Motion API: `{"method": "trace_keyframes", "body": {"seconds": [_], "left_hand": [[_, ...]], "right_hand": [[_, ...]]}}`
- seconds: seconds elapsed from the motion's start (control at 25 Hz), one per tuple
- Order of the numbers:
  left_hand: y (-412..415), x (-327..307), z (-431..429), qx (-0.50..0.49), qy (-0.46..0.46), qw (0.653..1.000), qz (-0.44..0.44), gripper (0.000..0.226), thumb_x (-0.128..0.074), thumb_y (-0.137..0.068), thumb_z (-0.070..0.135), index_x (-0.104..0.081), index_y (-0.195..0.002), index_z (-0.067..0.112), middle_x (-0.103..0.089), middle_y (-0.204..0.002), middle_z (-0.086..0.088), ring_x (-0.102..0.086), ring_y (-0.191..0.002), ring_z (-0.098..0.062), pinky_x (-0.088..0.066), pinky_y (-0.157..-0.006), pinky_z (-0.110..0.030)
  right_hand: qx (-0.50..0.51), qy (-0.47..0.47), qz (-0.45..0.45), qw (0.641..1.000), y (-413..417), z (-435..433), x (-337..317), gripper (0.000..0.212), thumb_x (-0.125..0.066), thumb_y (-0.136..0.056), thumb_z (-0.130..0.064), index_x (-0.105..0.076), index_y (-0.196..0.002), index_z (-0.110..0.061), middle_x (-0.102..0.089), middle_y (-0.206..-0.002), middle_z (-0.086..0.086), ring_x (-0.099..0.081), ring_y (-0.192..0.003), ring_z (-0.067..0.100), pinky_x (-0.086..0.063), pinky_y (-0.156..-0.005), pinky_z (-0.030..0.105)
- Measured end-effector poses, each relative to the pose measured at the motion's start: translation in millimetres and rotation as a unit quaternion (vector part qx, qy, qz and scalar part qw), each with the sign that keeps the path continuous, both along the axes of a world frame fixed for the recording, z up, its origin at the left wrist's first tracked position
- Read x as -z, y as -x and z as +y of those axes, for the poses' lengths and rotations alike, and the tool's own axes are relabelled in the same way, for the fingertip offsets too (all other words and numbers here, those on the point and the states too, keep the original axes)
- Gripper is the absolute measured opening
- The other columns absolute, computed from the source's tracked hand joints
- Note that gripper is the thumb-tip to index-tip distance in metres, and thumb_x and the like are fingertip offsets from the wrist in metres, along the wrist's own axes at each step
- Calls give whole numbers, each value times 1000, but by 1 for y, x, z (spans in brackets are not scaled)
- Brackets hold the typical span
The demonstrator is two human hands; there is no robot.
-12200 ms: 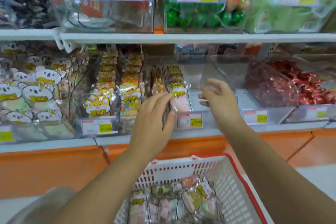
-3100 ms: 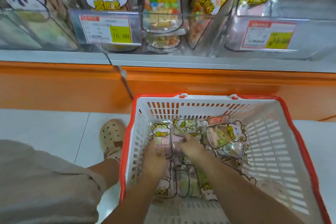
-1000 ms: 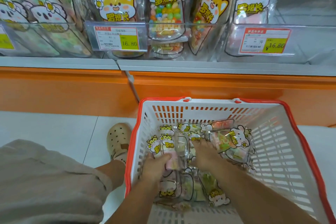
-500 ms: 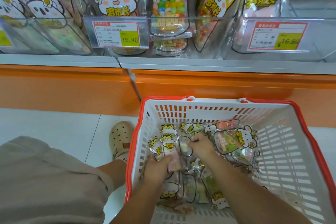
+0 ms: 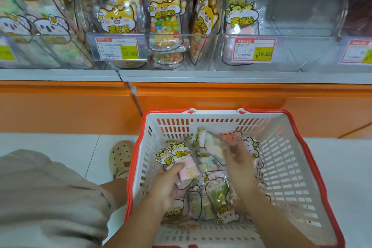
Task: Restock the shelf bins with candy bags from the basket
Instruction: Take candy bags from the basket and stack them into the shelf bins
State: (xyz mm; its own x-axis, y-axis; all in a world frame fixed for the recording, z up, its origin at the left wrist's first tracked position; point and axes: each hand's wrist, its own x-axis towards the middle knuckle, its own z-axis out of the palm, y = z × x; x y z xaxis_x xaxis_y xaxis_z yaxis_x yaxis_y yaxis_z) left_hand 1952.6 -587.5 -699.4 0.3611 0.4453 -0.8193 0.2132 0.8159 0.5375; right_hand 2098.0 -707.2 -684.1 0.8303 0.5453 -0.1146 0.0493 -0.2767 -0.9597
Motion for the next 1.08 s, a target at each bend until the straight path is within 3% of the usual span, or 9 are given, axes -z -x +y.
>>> {"method": "trace_keyframes", "body": {"seconds": [0.12,0.2,0.28,0.4,0.52,0.64,0.72,0.96,1.08], "left_hand": [[-5,-17,-2,13,33,996,-84,24,-59,-94,14,-65,-111,-1,-74,-91,-15,-72,-77,-25,-58,-69,-37],[-7,-23,0,9,54,991,-118,26,-58,-95,25,-68,-100,2,-72,-81,-14,-67,-66,-22,-50,-69,-36],[-9,-28,1,14,68,988,-134,39,-65,-88,37,-70,-110,5,-72,-97,-16,-66,-74,-24,-50,-70,-36],[-8,-20,1,9,37,995,-90,42,-72,-77,23,-68,-114,2,-71,-101,-17,-65,-74,-20,-50,-53,-28],[-1,-12,2,-32,35,999,-20,30,-71,-84,9,-66,-112,0,-69,-109,-20,-67,-92,-29,-54,-66,-36],[9,5,-4,-35,58,997,47,37,-76,-81,10,-64,-115,4,-68,-114,-18,-67,-96,-33,-58,-66,-39],[14,12,-9,-12,65,994,86,43,-80,-75,12,-65,-115,4,-66,-114,-21,-65,-92,-33,-57,-68,-40],[28,26,-5,-17,49,991,127,59,-82,-65,11,-61,-120,9,-68,-108,-24,-64,-88,-34,-56,-69,-45],[27,30,-4,-19,40,991,124,68,-80,-67,10,-52,-129,14,-70,-103,-21,-62,-80,-31,-56,-75,-51]], "right_hand": [[-197,46,-226,953,39,0,-1,18,-65,-88,-7,-57,-90,-22,-54,-107,-5,-48,-113,6,-28,-96,3],[-243,59,-269,930,48,-6,12,21,-65,-87,-12,-55,-97,-27,-48,-120,-3,-36,-129,6,-24,-102,6],[-249,59,-295,921,47,-9,13,13,-61,-89,-25,-57,-101,-26,-46,-129,-6,-30,-138,10,-27,-107,17],[-244,34,-143,959,45,-4,-10,21,-57,-86,-37,-67,-98,-22,-50,-127,-14,-34,-133,-4,-26,-105,9],[-43,24,101,994,28,11,-17,14,-53,-97,-22,-67,-96,-20,-60,-115,-5,-55,-111,5,-43,-92,17],[-21,148,232,961,-3,31,10,22,-50,-99,-23,-63,-117,-20,-63,-118,4,-58,-116,31,-48,-101,45],[-53,183,305,933,-12,48,30,30,-52,-98,-23,-60,-127,-19,-59,-130,18,-53,-123,37,-46,-102,49],[-125,267,353,888,-5,105,63,56,-65,-91,-32,-49,-139,-8,-48,-144,13,-47,-131,31,-44,-104,42],[-182,326,293,880,9,130,76,63,-70,-86,-40,-52,-136,-7,-47,-145,10,-49,-128,27,-42,-101,35]]}}
